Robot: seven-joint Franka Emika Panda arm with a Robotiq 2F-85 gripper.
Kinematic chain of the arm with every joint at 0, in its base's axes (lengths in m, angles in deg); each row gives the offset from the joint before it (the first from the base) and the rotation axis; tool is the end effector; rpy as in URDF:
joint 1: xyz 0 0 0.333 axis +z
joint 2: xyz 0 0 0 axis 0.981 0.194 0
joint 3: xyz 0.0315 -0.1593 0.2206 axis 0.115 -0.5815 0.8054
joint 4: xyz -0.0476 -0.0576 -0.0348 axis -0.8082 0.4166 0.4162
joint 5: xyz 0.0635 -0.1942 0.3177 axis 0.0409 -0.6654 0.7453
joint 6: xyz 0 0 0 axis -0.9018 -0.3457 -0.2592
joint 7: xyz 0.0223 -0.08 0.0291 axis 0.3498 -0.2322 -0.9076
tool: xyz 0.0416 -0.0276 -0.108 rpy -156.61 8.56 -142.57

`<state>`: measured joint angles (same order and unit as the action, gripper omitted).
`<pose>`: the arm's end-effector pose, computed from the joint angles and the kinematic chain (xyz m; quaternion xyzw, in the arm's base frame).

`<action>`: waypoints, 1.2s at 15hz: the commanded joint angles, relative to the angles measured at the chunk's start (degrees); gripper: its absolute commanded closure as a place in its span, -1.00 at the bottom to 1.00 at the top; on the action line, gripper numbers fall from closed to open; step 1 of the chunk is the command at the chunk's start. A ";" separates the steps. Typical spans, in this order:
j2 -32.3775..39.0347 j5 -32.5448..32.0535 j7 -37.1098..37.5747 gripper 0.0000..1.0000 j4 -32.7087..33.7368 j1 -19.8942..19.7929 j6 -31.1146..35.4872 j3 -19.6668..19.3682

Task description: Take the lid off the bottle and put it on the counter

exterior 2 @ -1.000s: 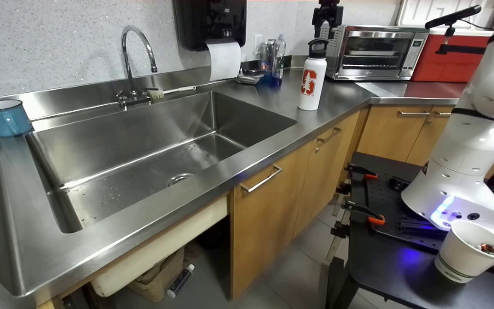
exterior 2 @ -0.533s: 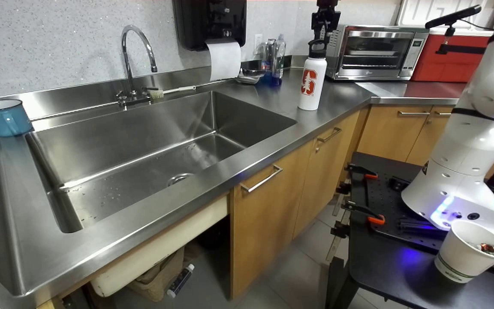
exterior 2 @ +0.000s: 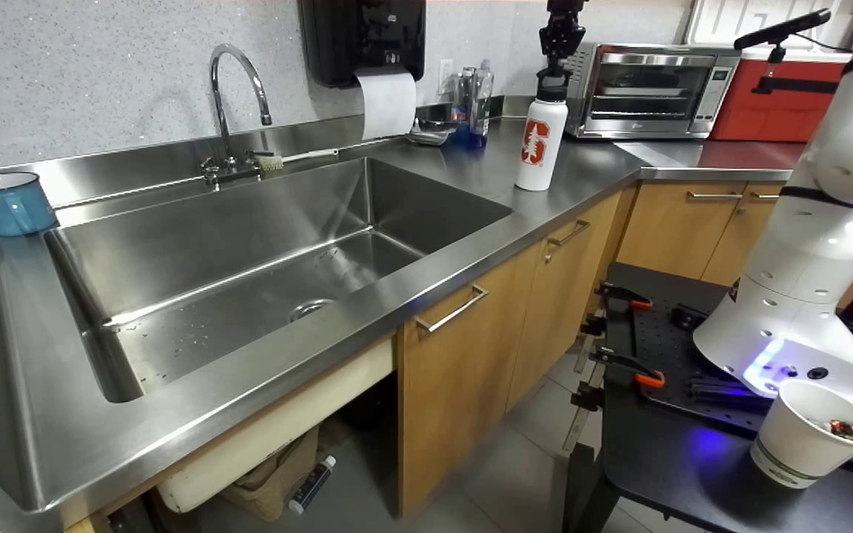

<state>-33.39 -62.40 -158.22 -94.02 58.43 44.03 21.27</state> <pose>0.4059 -0.3857 0.4737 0.9331 0.3590 -0.0179 0.0036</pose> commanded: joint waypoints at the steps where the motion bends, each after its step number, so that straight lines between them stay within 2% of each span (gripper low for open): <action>1: -0.12 0.83 -0.92 0.90 -0.20 -1.10 1.56 0.85; 11: 1.38 3.10 -0.40 0.90 2.43 -1.96 1.39 0.72; 18: 1.29 3.15 -1.07 0.90 5.88 -2.72 -1.28 0.51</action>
<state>-32.64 -59.99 -158.22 -91.35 56.80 44.81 21.27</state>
